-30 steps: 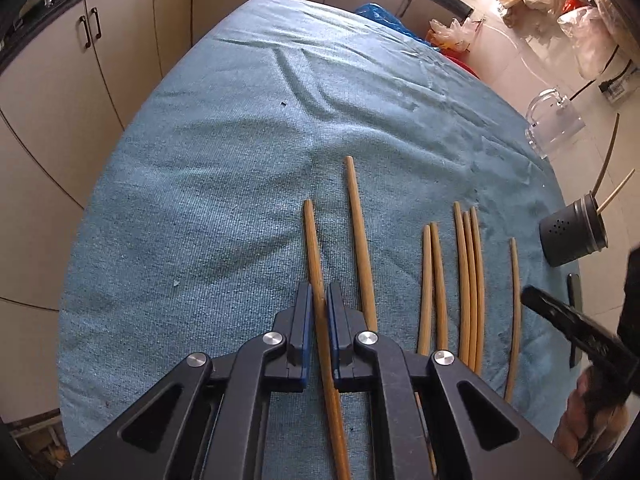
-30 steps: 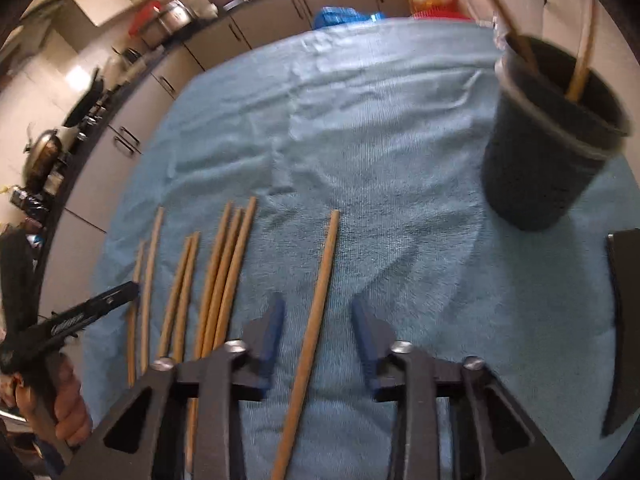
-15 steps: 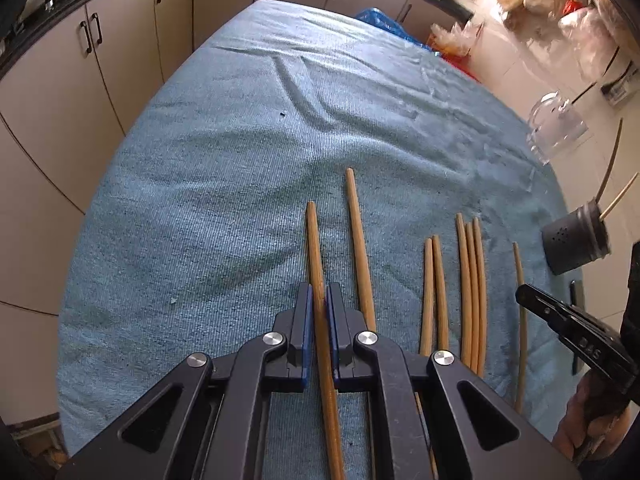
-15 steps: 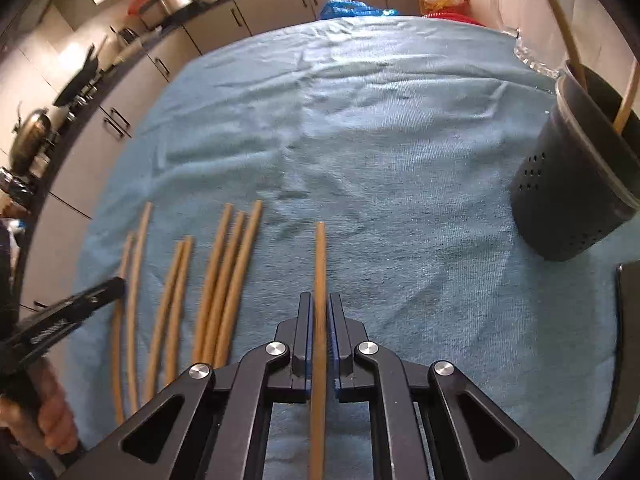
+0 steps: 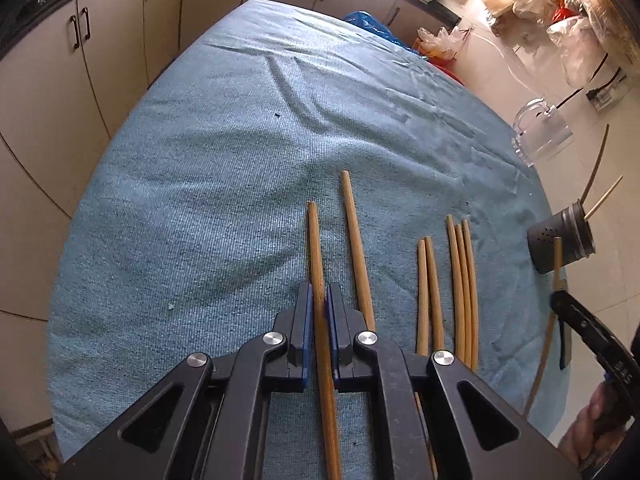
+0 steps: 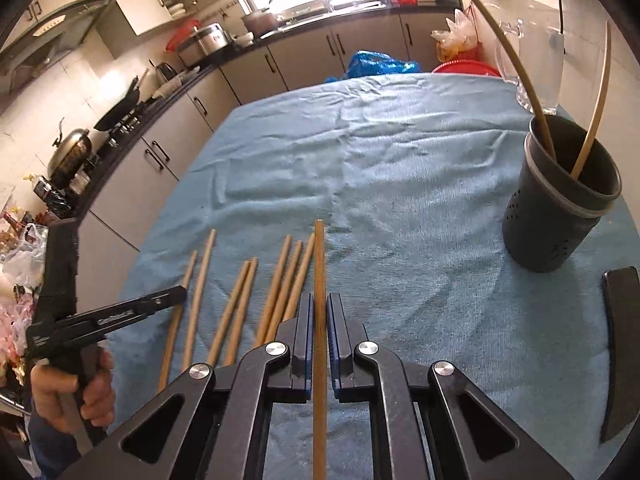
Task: Organize utensils
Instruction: 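Close the left tool on a chopstick while the right tool grasps another, then lift both chopsticks upright and carry them over the black cup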
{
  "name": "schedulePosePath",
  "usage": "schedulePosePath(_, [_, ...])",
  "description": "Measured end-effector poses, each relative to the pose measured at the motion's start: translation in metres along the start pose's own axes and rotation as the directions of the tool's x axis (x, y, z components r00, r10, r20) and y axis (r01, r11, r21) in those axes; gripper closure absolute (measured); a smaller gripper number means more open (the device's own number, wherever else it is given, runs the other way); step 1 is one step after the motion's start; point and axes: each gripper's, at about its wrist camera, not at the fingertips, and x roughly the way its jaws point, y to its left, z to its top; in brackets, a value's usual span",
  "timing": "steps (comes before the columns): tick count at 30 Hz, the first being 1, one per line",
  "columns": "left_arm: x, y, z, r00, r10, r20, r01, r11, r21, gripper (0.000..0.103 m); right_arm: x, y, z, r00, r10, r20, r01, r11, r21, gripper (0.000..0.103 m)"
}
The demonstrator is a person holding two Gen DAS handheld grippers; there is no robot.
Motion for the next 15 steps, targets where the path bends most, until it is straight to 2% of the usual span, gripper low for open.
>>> schedulePosePath(2, [0.001, -0.006, -0.001, 0.999, 0.028, 0.018, -0.028, 0.999, 0.030, 0.096, -0.007, 0.002, -0.002, 1.000, 0.009, 0.018, -0.009, 1.000, -0.006, 0.096])
schedulePosePath(4, [-0.001, -0.009, -0.004, 0.998, 0.040, 0.053, -0.041, 0.999, 0.021, 0.097, -0.012, 0.003, -0.004, 0.999, 0.015, 0.036, -0.014, 1.000, -0.006, 0.096])
schedulePosePath(8, [-0.024, -0.012, -0.010, 0.989, -0.018, 0.150, 0.015, 1.000, 0.026, 0.097, -0.031, -0.002, -0.010, 0.995, 0.038, 0.090, -0.038, 0.999, 0.000, 0.096])
schedulePosePath(11, [-0.059, -0.018, -0.017, 0.962, -0.052, 0.267, 0.041, 0.998, 0.044, 0.097, -0.051, -0.005, -0.014, 0.985, 0.047, 0.164, -0.047, 0.999, -0.004, 0.096])
schedulePosePath(12, [-0.075, -0.022, -0.022, 0.946, -0.059, 0.320, 0.044, 0.998, 0.055, 0.097, -0.058, -0.006, -0.016, 0.980, 0.051, 0.192, -0.050, 0.999, -0.008, 0.096])
schedulePosePath(15, [-0.104, -0.033, -0.033, 0.908, -0.078, 0.412, 0.045, 0.995, 0.088, 0.097, -0.079, -0.005, -0.026, 0.952, 0.089, 0.292, -0.086, 0.996, -0.023, 0.096])
